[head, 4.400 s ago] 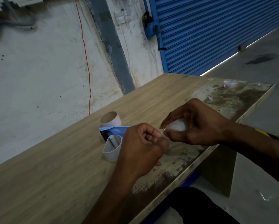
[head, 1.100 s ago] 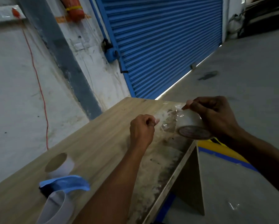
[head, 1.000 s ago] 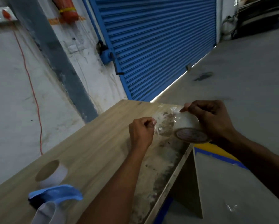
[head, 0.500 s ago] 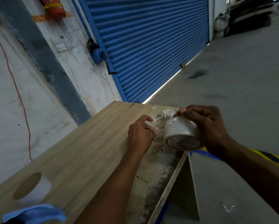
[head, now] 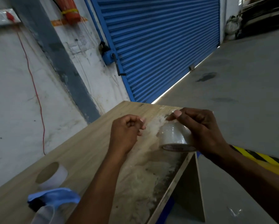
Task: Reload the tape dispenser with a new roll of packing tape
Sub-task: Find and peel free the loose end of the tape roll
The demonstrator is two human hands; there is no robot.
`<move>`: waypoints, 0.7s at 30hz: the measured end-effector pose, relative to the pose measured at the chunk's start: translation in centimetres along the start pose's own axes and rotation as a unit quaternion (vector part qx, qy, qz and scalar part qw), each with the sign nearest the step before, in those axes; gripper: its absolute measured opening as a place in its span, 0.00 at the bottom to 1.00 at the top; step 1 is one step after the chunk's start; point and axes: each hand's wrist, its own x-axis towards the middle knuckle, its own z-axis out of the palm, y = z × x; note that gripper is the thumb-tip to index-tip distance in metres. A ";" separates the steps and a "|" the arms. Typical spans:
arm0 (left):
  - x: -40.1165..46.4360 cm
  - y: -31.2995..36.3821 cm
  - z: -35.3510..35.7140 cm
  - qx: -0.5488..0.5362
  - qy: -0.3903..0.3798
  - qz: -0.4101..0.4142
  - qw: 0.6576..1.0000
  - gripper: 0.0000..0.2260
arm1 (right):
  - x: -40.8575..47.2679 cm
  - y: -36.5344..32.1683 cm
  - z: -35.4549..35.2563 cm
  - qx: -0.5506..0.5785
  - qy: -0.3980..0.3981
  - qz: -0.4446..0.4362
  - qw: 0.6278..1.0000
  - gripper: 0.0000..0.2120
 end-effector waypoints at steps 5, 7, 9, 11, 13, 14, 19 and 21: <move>-8.6 2.5 -6.1 -0.082 -0.095 0.043 0.991 0.16 | -1.4 -1.7 3.6 0.019 -0.056 0.025 0.998 0.19; -11.3 2.4 -8.7 -0.045 -0.130 0.080 0.987 0.26 | -2.0 -2.7 5.5 0.047 -0.105 0.124 0.986 0.25; -13.3 1.9 -10.9 0.011 -0.145 0.120 0.982 0.29 | -2.3 -3.8 7.4 0.058 -0.159 0.245 0.955 0.33; -15.2 1.0 -12.7 0.069 -0.140 0.165 0.974 0.26 | -2.7 -4.7 9.2 0.061 -0.228 0.351 0.906 0.39; -16.8 -0.1 -13.6 0.112 -0.126 0.199 0.965 0.20 | -3.2 -5.1 10.7 0.079 -0.291 0.424 0.854 0.43; -17.8 -0.5 -14.3 0.120 -0.104 0.209 0.965 0.17 | -3.5 -5.4 11.7 0.085 -0.319 0.445 0.832 0.44; -20.7 -2.0 -15.5 0.148 0.025 0.264 0.953 0.10 | -5.0 -5.2 15.1 0.072 -0.414 0.504 0.754 0.51; -21.5 -2.4 -16.3 0.170 0.060 0.282 0.942 0.09 | -5.5 -5.4 16.1 0.081 -0.461 0.511 0.721 0.53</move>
